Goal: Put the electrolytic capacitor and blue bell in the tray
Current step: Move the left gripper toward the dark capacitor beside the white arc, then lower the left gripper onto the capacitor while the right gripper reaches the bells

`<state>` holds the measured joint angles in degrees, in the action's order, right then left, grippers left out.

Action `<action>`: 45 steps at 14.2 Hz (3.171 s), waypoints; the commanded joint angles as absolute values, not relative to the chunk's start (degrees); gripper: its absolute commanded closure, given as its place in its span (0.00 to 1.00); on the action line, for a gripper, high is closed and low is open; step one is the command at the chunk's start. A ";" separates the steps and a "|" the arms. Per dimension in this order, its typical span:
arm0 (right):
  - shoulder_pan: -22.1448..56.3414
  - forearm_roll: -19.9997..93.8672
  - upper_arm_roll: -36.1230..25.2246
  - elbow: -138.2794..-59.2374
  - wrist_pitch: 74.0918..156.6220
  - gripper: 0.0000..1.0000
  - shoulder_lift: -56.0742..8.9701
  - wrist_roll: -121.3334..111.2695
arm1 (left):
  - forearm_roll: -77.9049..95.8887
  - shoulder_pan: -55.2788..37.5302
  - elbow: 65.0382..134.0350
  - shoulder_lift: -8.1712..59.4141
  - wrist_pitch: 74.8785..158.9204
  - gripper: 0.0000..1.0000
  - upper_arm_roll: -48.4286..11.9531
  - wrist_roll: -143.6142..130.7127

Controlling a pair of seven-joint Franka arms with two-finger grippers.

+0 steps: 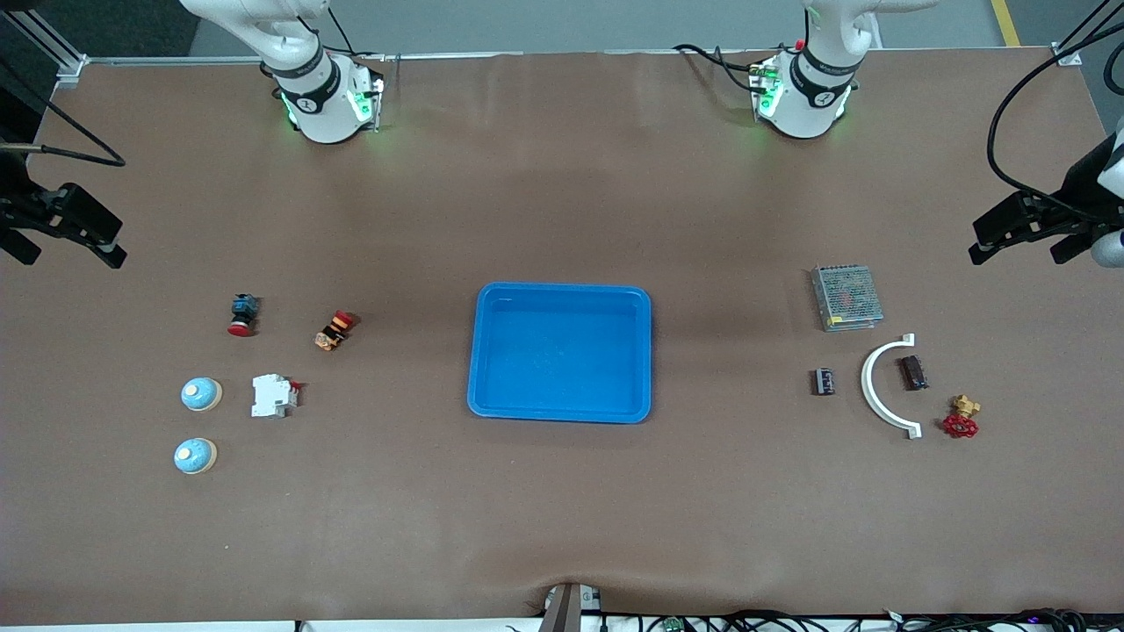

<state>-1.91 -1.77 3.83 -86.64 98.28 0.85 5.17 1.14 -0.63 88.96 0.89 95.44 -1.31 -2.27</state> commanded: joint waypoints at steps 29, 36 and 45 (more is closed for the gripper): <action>-2.46 -1.85 4.22 -84.29 97.47 0.00 -0.70 5.80 | 0.27 -5.45 86.30 34.27 115.83 0.00 -0.97 -16.35; -2.20 -1.41 4.31 -86.91 97.56 0.00 -0.79 10.70 | -0.97 -5.10 97.37 33.05 125.93 0.00 -0.88 -16.43; -1.05 -1.49 4.22 -104.41 116.27 0.00 -10.79 15.82 | -2.81 -4.66 106.96 32.25 135.44 0.00 -0.88 -16.44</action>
<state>-0.90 -1.17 4.31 -104.32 114.92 -7.08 14.90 -1.63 -4.71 103.99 34.53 133.94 -1.12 -16.53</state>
